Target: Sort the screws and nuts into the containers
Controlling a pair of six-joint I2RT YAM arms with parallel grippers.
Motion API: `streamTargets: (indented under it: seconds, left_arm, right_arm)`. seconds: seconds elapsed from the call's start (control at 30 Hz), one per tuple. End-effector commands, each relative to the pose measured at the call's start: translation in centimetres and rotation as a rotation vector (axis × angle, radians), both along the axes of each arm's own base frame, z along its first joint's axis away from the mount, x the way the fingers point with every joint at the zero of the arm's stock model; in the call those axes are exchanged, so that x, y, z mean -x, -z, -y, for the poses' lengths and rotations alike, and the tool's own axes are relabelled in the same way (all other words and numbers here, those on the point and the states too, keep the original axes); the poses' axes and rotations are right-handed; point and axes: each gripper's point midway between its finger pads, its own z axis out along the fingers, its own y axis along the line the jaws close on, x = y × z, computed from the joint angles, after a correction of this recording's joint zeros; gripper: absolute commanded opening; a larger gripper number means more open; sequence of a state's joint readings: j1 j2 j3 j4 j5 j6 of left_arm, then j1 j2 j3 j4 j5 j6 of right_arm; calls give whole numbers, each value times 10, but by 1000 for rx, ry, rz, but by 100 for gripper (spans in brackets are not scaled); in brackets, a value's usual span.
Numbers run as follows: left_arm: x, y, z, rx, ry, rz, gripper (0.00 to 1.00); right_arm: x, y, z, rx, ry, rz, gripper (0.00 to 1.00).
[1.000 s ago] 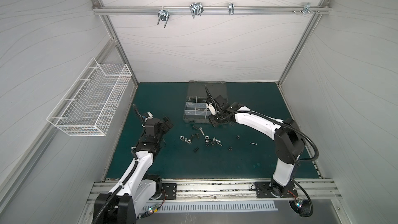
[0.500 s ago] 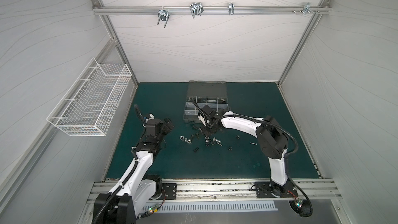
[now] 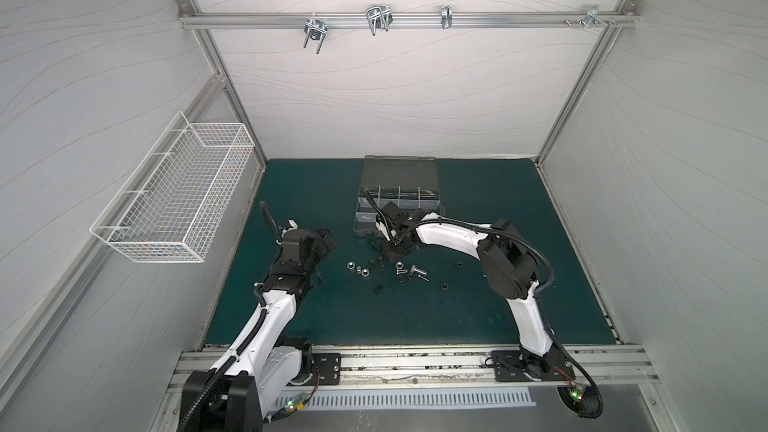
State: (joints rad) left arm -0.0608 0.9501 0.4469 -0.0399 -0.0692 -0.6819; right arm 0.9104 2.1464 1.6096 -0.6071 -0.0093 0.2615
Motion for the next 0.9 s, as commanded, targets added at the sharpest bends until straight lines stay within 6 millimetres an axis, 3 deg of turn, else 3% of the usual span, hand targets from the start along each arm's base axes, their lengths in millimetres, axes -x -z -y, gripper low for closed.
streamTargets:
  seconds: [0.0, 0.17, 0.33, 0.6, 0.77, 0.87]
  left_arm:
    - [-8, -13, 2, 6, 5, 38, 100]
    - [-9, -12, 3, 11, 7, 38, 99]
    - [-9, -12, 3, 12, 8, 37, 100]
    - [-9, -14, 4, 12, 9, 40, 100]
    - [-10, -17, 3, 11, 8, 50, 99]
    - [-10, -18, 3, 12, 8, 53, 100]
  right_arm:
    - [1, 9, -4, 20, -20, -2, 29]
    - [0, 14, -2, 34, -40, 8, 20]
    - [-2, 2, -3, 26, -65, 38, 9]
    - [-10, -54, -5, -52, -143, 172, 0]
    - [-26, -95, 12, -76, -195, 309, 1]
    - [-40, -110, 30, -71, -205, 356, 0]
